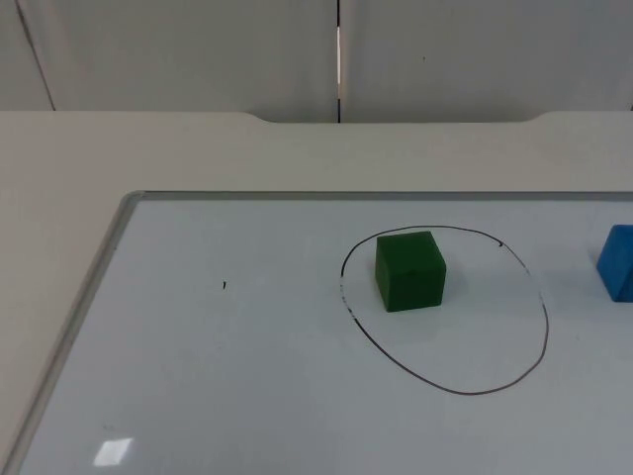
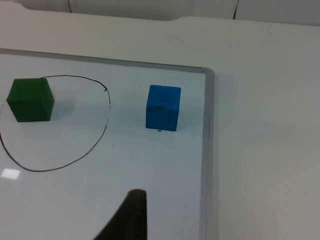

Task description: Push the two cubes into the marked area.

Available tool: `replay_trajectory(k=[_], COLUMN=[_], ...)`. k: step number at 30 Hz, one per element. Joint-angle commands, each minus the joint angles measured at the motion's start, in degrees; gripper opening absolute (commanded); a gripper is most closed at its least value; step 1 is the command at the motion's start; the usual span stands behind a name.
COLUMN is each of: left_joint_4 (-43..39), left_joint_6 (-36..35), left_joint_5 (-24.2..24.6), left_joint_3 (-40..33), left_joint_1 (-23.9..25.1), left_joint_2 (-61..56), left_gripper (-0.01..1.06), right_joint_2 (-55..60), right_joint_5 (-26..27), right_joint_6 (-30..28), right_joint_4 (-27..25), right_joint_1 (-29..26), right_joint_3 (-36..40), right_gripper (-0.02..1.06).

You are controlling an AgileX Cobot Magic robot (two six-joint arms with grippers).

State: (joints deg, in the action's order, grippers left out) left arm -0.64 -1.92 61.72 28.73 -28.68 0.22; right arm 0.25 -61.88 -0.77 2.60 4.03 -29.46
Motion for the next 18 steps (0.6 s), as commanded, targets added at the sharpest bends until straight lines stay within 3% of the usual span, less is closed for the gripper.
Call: replay_trajectory(k=[1,7,11,14,15,18], left_joint_4=[0.14,0.14,0.14,0.14,0.14,0.14], left_joint_6=[0.43,0.58,0.58,0.58,0.58,0.58], left_joint_5=[-0.14,-0.14,-0.14,-0.14,-0.14,-0.14], left_joint_3=[-0.27,-0.27,-0.27,-0.27,-0.27,-0.27], left_joint_1=[0.12,0.12,0.12,0.12,0.12,0.12], left_joint_2=[-0.22,-0.22,-0.22,-0.22,-0.22,-0.22], left_gripper=[0.00,0.00,0.00,0.00,0.00,0.00], right_joint_2=[-0.25,5.09,11.71,17.49,17.49,23.26], right_joint_5=[0.22,0.08,0.08,0.30,0.30,1.55], right_joint_6=[1.24,4.26,4.96,5.76,5.76,6.38], right_joint_4=[0.04,0.20,0.20,0.86,0.86,2.24], right_joint_1=[-0.32,-0.32,-0.32,-0.32,-0.32,-0.32], right_joint_3=[-0.18,-3.15,-5.81,-7.65,-7.65,-9.08], right_gripper=[1.05,0.98,0.84,0.61,0.61,0.31])
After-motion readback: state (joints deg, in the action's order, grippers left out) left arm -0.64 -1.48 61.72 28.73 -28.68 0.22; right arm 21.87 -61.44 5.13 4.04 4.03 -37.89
